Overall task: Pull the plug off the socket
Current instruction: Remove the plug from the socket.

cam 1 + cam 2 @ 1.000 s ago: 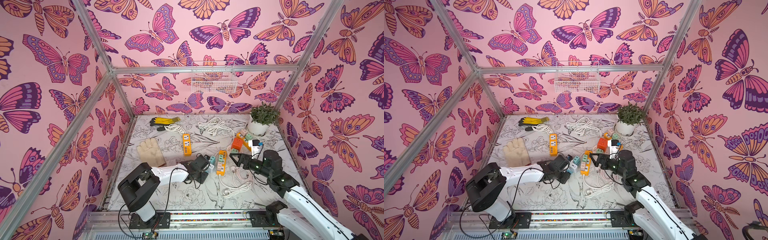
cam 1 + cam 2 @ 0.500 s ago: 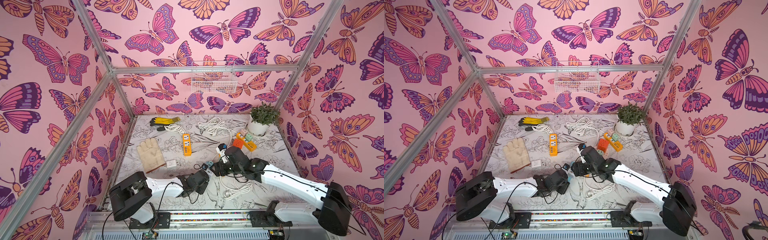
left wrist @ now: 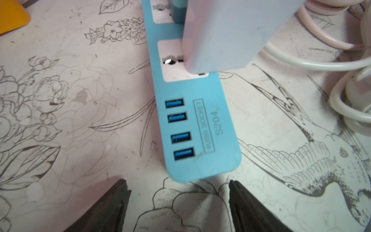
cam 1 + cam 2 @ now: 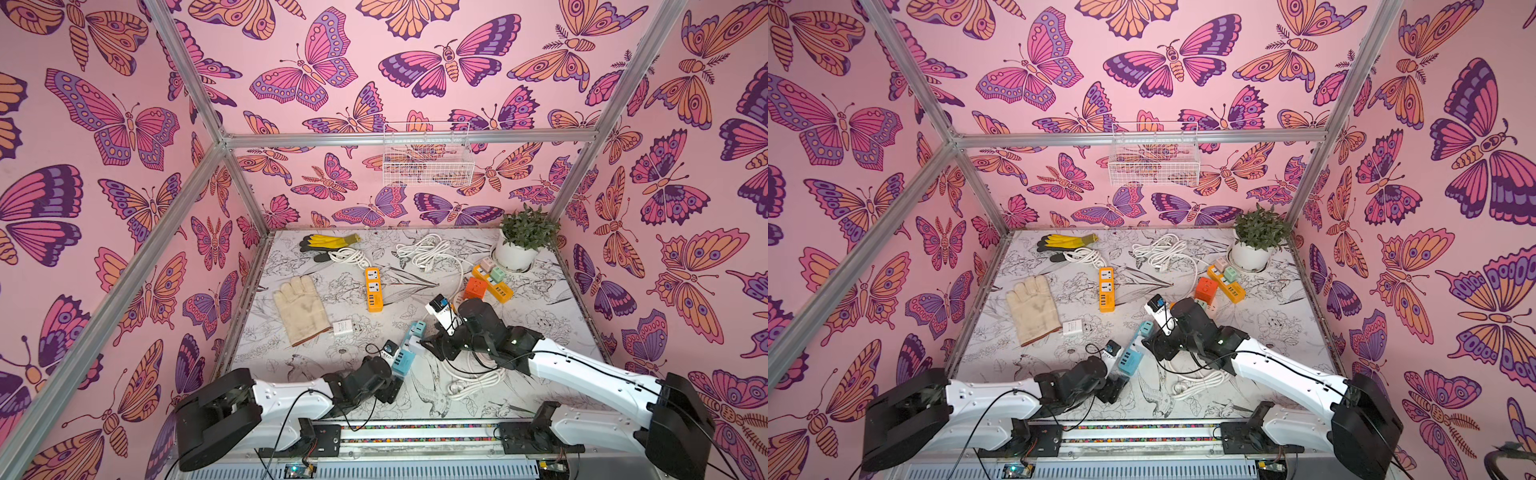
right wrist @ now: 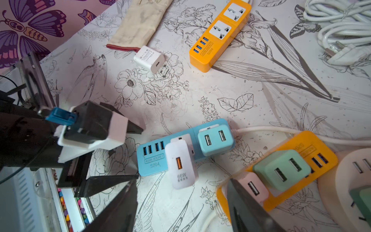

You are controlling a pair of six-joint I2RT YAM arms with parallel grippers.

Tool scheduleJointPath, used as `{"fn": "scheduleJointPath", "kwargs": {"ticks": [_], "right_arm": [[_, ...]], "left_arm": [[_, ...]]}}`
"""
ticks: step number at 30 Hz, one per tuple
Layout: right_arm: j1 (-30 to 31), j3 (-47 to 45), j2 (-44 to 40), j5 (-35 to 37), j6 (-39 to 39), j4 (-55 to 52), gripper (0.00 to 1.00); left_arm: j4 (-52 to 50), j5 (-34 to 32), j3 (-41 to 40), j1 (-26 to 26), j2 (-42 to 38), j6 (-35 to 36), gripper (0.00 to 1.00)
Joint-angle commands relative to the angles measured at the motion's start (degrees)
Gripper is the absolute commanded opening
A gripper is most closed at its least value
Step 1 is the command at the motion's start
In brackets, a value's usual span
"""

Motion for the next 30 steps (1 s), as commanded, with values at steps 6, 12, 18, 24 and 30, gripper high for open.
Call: {"fn": "scheduleJointPath", "kwargs": {"ticks": [6, 12, 18, 24, 30], "right_arm": [[0.8, 4.9, 11.0, 0.1, 0.3, -2.2, 0.64], [1.6, 7.4, 15.4, 1.3, 0.8, -5.4, 0.61], [3.1, 7.2, 18.4, 0.4, -0.2, -3.3, 0.52], [3.5, 7.3, 18.1, 2.2, -2.3, -3.7, 0.39], [4.4, 6.3, 17.5, 2.8, -2.5, -2.7, 0.21]], "left_arm": [[14.8, -0.9, -1.9, 0.2, 2.3, 5.4, 0.83], [18.6, -1.0, 1.6, 0.2, 13.0, 5.4, 0.84], [25.3, -5.6, 1.2, 0.4, 21.0, 2.6, 0.8], [25.9, -4.9, 0.8, 0.7, 22.7, 1.8, 0.68], [25.9, -3.1, 0.5, 1.3, 22.9, 1.3, 0.56]]}}
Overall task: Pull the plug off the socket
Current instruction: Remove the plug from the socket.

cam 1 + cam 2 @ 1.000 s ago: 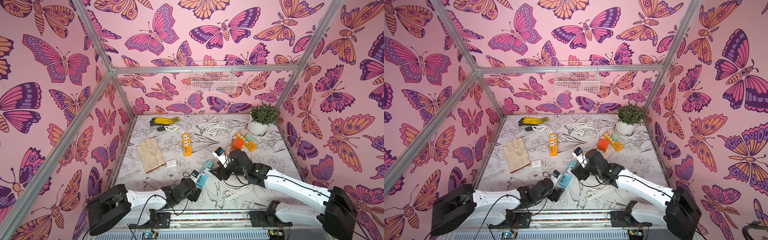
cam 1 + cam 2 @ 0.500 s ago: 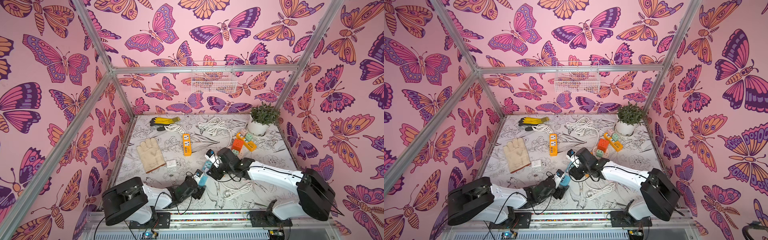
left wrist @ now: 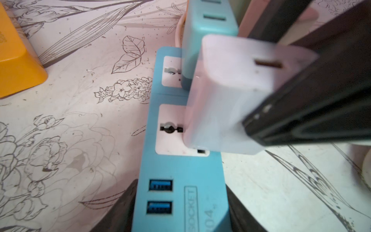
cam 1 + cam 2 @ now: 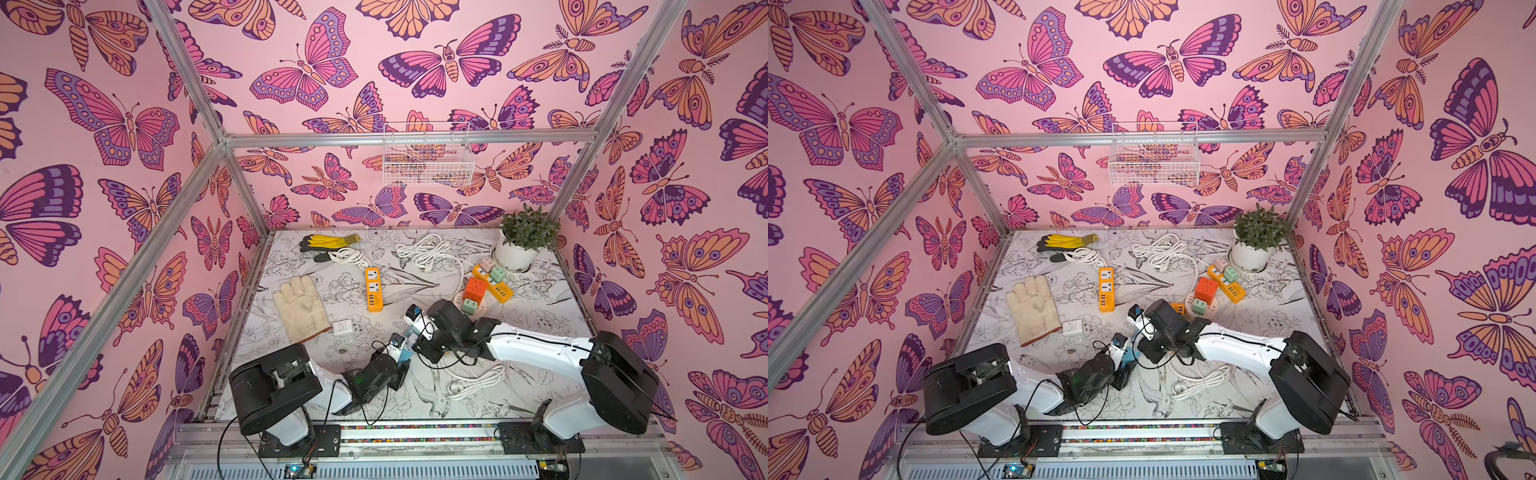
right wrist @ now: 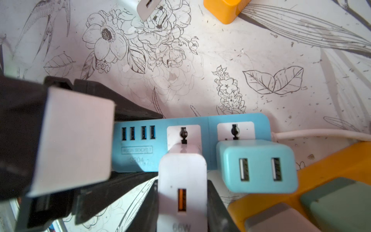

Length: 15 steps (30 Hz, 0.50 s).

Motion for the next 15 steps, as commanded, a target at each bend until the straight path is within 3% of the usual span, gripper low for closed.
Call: {"fn": "scheduleJointPath", "kwargs": {"ticks": [1, 6, 11, 15], "right_arm": [[2.0, -0.1, -0.5, 1.8, 0.5, -0.7, 0.2], [8.3, 3.4, 2.9, 7.2, 3.4, -4.4, 0.13], [1.9, 4.0, 3.5, 2.5, 9.3, -6.7, 0.13], [-1.4, 1.0, 2.6, -0.8, 9.2, -4.7, 0.12]], "left_arm": [[-3.3, 3.0, -1.1, 0.8, 1.6, -1.7, 0.55], [-5.3, 4.6, 0.1, 1.7, 1.8, -2.0, 0.5], [-0.3, 6.9, -2.5, 2.8, 2.4, -1.7, 0.48], [-0.8, 7.9, -2.3, 3.4, 2.9, -1.8, 0.47]]}}
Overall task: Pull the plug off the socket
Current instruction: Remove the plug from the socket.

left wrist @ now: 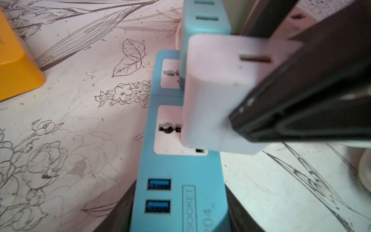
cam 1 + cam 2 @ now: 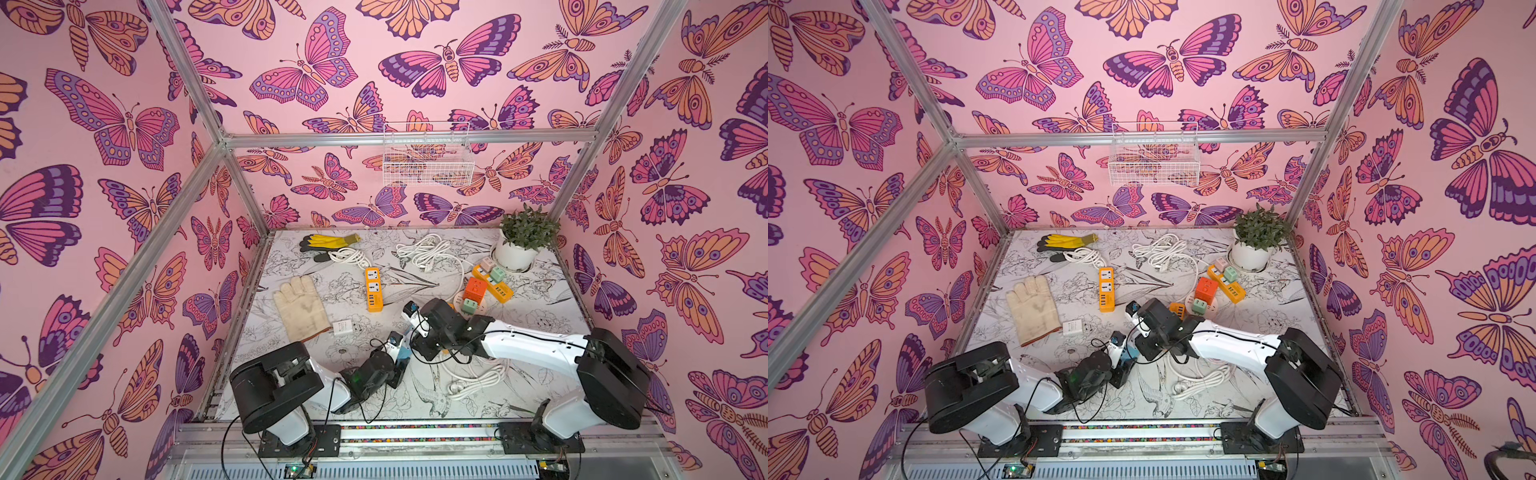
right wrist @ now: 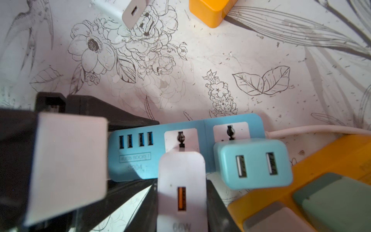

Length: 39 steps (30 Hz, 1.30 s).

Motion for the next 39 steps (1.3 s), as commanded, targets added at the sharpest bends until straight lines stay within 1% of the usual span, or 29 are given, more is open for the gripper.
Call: {"fn": "scheduleJointPath", "kwargs": {"ticks": [1, 3, 5, 7, 10, 14, 16, 19, 21, 23, 25, 28, 31, 34, 36, 37, 39], "right_arm": [[-1.0, -3.2, -0.1, -4.3, 3.7, -1.1, 0.12], [3.1, -4.1, -0.9, -2.2, 2.3, 0.2, 0.12], [9.1, -3.4, -0.7, 3.3, 0.7, 0.3, 0.12], [10.9, -1.9, 0.5, 5.6, 1.7, -0.2, 0.12], [9.2, 1.0, 1.4, 7.4, 5.1, -2.7, 0.13], [1.9, 1.4, 0.1, 2.0, 8.2, -4.7, 0.13], [0.7, -0.3, -2.0, 1.0, 7.9, -4.0, 0.13], [1.6, -4.5, -4.4, -1.9, 7.0, -0.2, 0.12], [5.6, -6.7, -4.9, 0.1, 6.6, 2.2, 0.12], [10.1, -6.8, -4.0, 3.1, 6.4, 4.0, 0.12], [11.3, -5.1, -2.5, 4.0, 7.8, 4.2, 0.12], [9.9, -0.1, -0.6, 6.2, 8.4, -0.5, 0.12], [5.1, 2.3, -1.1, 2.3, 8.3, -3.0, 0.12], [0.8, -0.3, -3.9, -0.6, 8.0, -2.7, 0.12], [0.6, -3.4, -6.0, -0.9, 7.5, -1.5, 0.12], [0.9, -5.2, -7.0, -2.1, 7.5, -0.1, 0.11], [4.1, -7.9, -8.2, -0.4, 8.0, 2.6, 0.11]], "left_arm": [[-4.5, 4.0, -1.2, 0.8, 2.2, -3.1, 0.47], [-5.1, 3.8, -0.7, 0.9, 2.8, -3.4, 0.47], [-5.3, 3.2, -0.6, 1.0, 3.3, -3.6, 0.47], [-4.9, 2.9, -0.8, 1.1, 3.4, -3.5, 0.47], [-4.6, 2.8, -1.2, 1.2, 3.0, -3.4, 0.47], [-5.0, 2.8, -1.4, 1.3, 2.2, -3.3, 0.47], [-5.1, 2.8, -1.5, 1.4, 2.1, -3.3, 0.47], [-5.3, 2.9, -1.2, 1.7, 2.2, -3.3, 0.47], [-5.5, 3.0, -1.1, 1.7, 2.4, -3.3, 0.47], [-5.6, 2.8, -1.1, 1.8, 2.5, -3.3, 0.47], [-5.6, 2.4, -1.1, 1.9, 2.5, -3.1, 0.47], [-6.4, 2.4, -1.3, 2.2, 2.1, -3.0, 0.47], [-7.9, 2.6, -1.2, 2.3, 1.4, -2.8, 0.47], [-8.6, 2.6, -1.1, 2.5, 1.0, -2.6, 0.47], [-8.9, 2.8, -0.9, 2.6, 0.7, -2.5, 0.47], [-9.1, 2.9, -0.7, 2.7, 0.7, -2.5, 0.47], [-9.5, 2.8, -0.5, 2.7, 0.8, -2.5, 0.47]]}}
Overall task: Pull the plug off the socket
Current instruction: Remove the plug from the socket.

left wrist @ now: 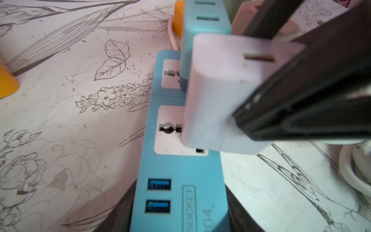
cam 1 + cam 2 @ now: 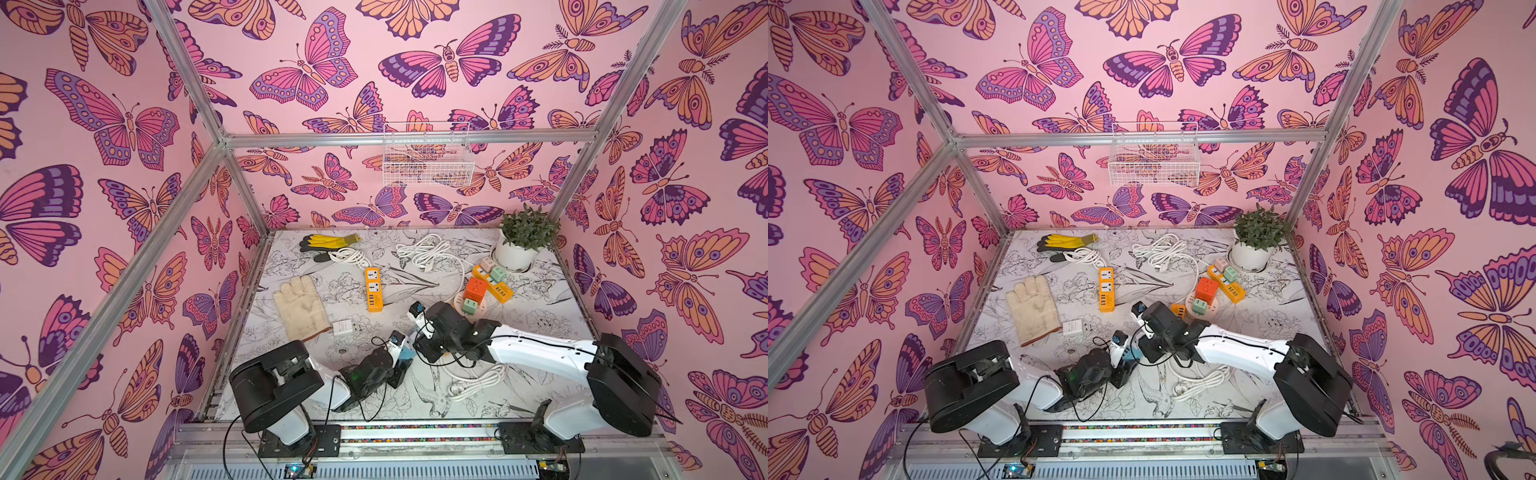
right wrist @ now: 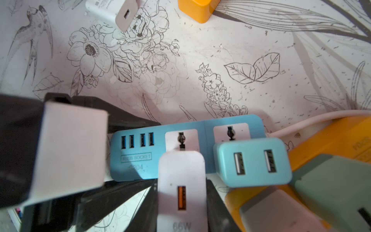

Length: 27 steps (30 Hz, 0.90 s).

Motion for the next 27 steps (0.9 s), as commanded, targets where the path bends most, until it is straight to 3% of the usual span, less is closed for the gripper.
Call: {"fn": "scheduleJointPath", "kwargs": {"ticks": [1, 5, 9, 11, 15, 19, 23, 27], "right_arm": [[4.5, -3.3, -3.3, -1.1, 3.4, 1.0, 0.11], [11.8, 1.2, -0.2, 7.2, 2.8, -0.3, 0.11], [11.2, 10.3, 4.6, 14.0, 2.3, -9.5, 0.1], [8.1, 11.4, 4.5, 11.3, 2.6, -10.8, 0.1], [-0.3, 5.1, -1.0, 0.1, 5.8, -5.9, 0.1], [-0.9, -2.8, -6.7, -3.8, 5.2, -1.1, 0.1], [6.7, -6.1, -7.8, 3.3, 2.9, 2.0, 0.1], [11.9, -2.8, -4.5, 9.8, 1.1, 2.4, 0.1]], "left_arm": [[-9.3, -2.3, -0.9, 1.4, 1.1, -4.0, 0.47], [-10.0, -2.1, -0.2, 1.4, 1.4, -4.0, 0.47], [-11.3, -2.1, 0.1, 1.4, 1.0, -3.9, 0.47], [-11.9, -2.2, 0.1, 1.5, 0.5, -3.9, 0.47], [-12.8, -2.7, -0.2, 1.7, -0.5, -3.9, 0.47], [-14.9, -2.8, 0.5, 2.2, -1.2, -4.6, 0.47], [-17.7, -2.4, 2.2, 2.3, -2.0, -5.2, 0.47], [-20.2, -2.8, 3.3, 2.4, -2.8, -4.9, 0.47]]}}
